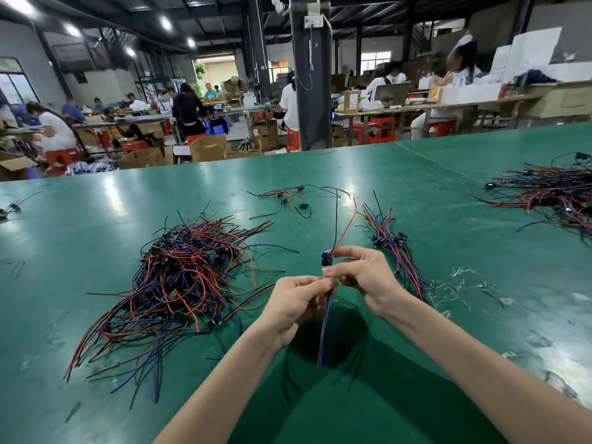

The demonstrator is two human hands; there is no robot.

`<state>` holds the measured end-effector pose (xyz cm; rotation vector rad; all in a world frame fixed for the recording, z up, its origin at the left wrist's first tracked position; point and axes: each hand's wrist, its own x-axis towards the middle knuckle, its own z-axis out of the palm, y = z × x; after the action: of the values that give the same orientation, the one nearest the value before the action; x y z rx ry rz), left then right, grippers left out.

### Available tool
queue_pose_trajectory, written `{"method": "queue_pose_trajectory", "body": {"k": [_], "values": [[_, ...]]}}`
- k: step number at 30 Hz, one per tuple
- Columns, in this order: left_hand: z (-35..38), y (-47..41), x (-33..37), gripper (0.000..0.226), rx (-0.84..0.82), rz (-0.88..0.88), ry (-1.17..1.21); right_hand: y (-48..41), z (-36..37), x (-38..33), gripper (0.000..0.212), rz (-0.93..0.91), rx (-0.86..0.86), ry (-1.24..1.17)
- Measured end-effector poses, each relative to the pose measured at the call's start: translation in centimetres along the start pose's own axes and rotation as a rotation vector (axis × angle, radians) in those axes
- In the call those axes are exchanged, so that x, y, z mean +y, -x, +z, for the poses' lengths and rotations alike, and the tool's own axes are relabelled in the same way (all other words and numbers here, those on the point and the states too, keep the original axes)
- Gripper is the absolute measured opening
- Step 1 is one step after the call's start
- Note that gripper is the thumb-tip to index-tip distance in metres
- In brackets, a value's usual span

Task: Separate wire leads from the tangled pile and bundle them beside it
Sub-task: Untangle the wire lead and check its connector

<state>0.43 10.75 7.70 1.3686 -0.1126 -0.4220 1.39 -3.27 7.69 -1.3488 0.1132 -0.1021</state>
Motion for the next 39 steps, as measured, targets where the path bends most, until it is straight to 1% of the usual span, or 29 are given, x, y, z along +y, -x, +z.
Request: {"method": "queue_pose_trajectory", "body": {"k": [4,9,11,13,16,18,20,22,24,27,30,31,35,36,37,38,39], "values": [[0.4,0.4,-0.2,0.015,-0.048,0.004,-0.054,-0.5,-0.6,-0.5,0.027,0.003,0.065,0.021],[1.5,1.1,-0.7,0.012,-0.216,-0.001,-0.145,-1.7,-2.8,-1.4,0.028,-0.004,0.229,-0.023],[1.9,1.3,-0.9,0.014,-0.246,0.005,-0.169,-2.0,-3.6,-1.7,0.028,-0.015,0.285,-0.027],[2.1,1.4,-1.0,0.014,-0.248,0.009,-0.183,-2.3,-4.0,-1.7,0.028,-0.018,0.308,-0.015],[2.3,1.6,-1.2,0.012,-0.254,-0.019,-0.157,-2.4,-4.0,-1.8,0.028,-0.042,0.293,0.042],[2.6,1.8,-1.3,0.011,-0.268,-0.035,-0.137,-2.8,-4.2,-2.6,0.026,-0.087,0.299,0.111],[2.9,1.9,-1.3,0.010,-0.268,-0.038,-0.064,-3.3,-5.0,-3.9,0.023,-0.118,0.306,0.170],[3.2,1.7,-1.1,0.012,-0.222,-0.057,0.023,-4.3,-6.1,-5.2,0.018,-0.101,0.289,0.249],[3.2,1.4,-0.8,0.018,-0.169,-0.072,0.037,-5.5,-7.4,-5.8,0.014,-0.044,0.282,0.367],[2.8,1.3,-0.7,0.021,-0.132,-0.070,0.022,-7.2,-8.8,-5.3,0.017,0.021,0.312,0.651],[2.6,1.4,-0.6,0.018,-0.131,-0.064,-0.001,-7.5,-9.5,-3.4,0.013,-0.036,0.355,0.981],[2.7,1.4,-0.7,0.016,-0.130,-0.062,-0.006,-7.4,-9.5,-2.8,0.012,-0.072,0.385,1.030],[2.8,1.2,-0.8,0.015,-0.139,-0.055,-0.028,-7.0,-9.5,-1.7,0.014,-0.154,0.474,1.087],[2.8,1.2,-0.9,0.015,-0.132,-0.033,-0.068,-6.9,-9.4,-1.5,0.016,-0.174,0.479,1.129],[2.7,1.2,-1.1,0.016,-0.105,0.021,-0.173,-6.7,-9.3,-1.4,0.017,-0.201,0.482,1.180],[2.5,1.1,-1.3,0.018,-0.045,0.124,-0.363,-6.4,-9.0,-1.3,0.019,-0.240,0.487,1.228],[2.1,1.0,-1.4,0.020,0.051,0.276,-0.625,-6.0,-8.6,-1.2,0.019,-0.293,0.493,1.257]]}}
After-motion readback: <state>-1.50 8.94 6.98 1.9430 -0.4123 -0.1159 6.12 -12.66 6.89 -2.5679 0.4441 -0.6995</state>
